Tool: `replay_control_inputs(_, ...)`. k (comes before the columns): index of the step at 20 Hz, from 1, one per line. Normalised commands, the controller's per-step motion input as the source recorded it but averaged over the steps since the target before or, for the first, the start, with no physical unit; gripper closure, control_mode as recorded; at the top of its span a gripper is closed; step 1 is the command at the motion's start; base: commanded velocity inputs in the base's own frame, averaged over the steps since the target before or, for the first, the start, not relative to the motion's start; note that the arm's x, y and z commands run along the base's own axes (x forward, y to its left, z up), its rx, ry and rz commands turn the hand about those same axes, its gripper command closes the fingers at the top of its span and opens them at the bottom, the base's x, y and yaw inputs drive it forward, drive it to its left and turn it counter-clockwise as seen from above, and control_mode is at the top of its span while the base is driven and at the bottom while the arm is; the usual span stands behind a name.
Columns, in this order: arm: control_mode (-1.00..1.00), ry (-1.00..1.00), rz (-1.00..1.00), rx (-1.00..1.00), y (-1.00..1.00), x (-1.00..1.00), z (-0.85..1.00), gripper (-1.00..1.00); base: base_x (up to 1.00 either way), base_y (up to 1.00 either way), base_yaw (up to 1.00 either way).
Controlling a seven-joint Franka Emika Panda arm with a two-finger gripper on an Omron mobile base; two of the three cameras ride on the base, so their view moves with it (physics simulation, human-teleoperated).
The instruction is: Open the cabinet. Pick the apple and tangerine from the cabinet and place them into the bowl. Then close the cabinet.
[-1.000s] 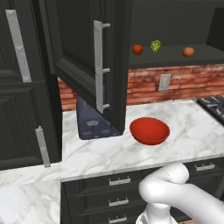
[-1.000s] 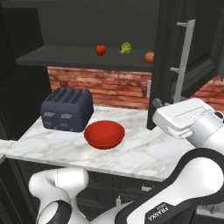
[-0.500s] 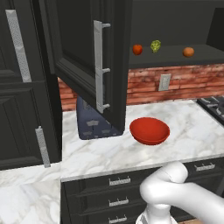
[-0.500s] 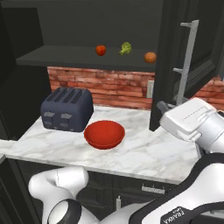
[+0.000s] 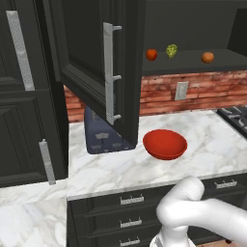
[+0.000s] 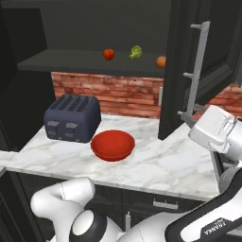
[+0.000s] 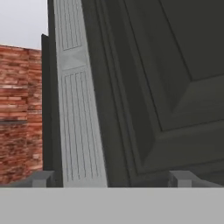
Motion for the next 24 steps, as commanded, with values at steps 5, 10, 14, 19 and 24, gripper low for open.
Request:
replay_control_inputs(5, -1.00, -0.04, -0.01, 0.00, -0.72, 0.00, -0.04, -1.00, 0.00, 0.00, 0.00)
replay_control_inputs(10, -1.00, -0.06, -0.07, 0.00, -0.64, 0.17, -0.21, -1.00, 0.00, 0.00, 0.00)
replay_control_inputs(14, -1.00, 0.00, -0.17, 0.00, -0.87, -0.56, -0.30, -1.00, 0.00, 0.00, 0.00)
replay_control_inputs(19, -1.00, 0.09, -0.40, -0.22, 0.41, -1.00, -0.91, -1.00, 0.00, 0.00, 0.00)
replay_control_inputs(24, -1.00, 0.20, -0.37, -0.33, 1.00, -0.73, -1.00, -1.00, 0.00, 0.00, 0.00)
